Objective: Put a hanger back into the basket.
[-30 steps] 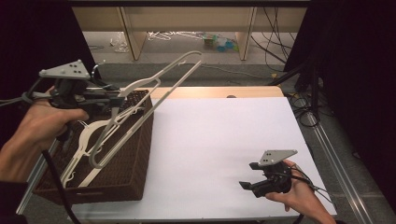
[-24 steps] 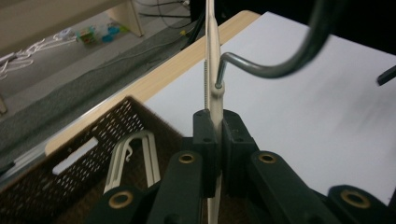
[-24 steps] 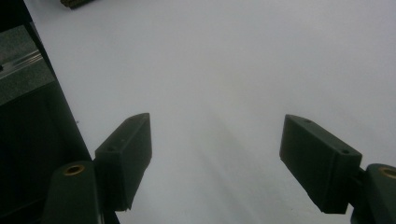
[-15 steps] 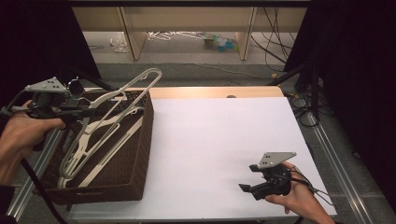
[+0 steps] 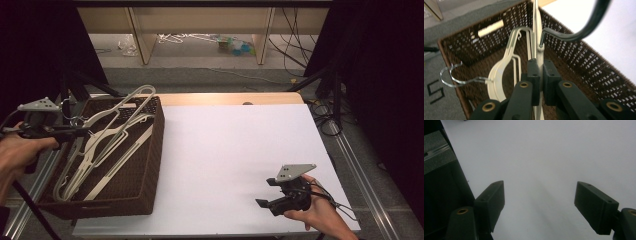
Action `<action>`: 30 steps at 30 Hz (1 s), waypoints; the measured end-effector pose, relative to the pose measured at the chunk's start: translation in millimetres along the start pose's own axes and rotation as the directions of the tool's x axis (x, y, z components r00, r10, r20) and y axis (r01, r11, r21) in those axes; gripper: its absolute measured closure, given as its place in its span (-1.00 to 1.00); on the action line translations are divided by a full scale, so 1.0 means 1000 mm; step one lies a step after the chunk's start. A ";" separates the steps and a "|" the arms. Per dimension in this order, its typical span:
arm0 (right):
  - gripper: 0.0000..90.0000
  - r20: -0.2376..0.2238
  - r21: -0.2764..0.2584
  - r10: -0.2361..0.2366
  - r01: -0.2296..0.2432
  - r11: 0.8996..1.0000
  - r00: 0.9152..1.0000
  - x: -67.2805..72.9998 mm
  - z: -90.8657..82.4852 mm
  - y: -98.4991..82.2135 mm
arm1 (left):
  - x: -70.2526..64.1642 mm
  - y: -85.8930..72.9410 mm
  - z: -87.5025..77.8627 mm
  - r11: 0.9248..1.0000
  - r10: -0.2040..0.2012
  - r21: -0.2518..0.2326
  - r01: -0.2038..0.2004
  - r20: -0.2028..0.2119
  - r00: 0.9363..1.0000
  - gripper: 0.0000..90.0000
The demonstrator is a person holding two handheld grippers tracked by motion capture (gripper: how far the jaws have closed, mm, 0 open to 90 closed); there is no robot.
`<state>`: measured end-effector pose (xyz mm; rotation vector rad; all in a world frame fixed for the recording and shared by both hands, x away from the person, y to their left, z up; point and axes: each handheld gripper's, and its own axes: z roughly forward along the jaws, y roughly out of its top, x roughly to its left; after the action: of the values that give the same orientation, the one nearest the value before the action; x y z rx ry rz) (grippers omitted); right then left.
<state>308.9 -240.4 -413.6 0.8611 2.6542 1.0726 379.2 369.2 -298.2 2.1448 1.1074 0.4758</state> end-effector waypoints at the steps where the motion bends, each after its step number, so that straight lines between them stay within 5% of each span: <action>1: -0.44 0.000 -0.001 0.002 -0.002 1.000 1.000 0.000 0.000 0.000 | 0.001 -0.003 0.002 1.000 -0.011 0.004 0.011 0.004 1.000 0.90; 9: -0.44 0.003 -0.010 -0.002 0.002 1.000 1.000 -0.001 0.002 -0.001 | 0.005 -0.016 0.017 0.998 -0.055 0.025 0.055 0.012 0.998 0.90; 24: -0.44 -0.003 0.004 0.007 -0.007 1.000 1.000 -0.002 0.001 -0.001 | -0.001 -0.012 0.056 0.995 -0.065 0.079 0.064 0.018 0.998 0.90; 30: -0.44 -0.002 0.004 0.002 -0.002 1.000 1.000 -0.003 0.001 -0.002 | 0.001 -0.014 0.073 0.990 -0.106 0.089 0.105 0.004 0.994 0.90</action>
<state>310.9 -242.5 -416.3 0.8636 2.6586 1.0686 414.3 346.7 -359.5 2.1484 1.2515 0.3751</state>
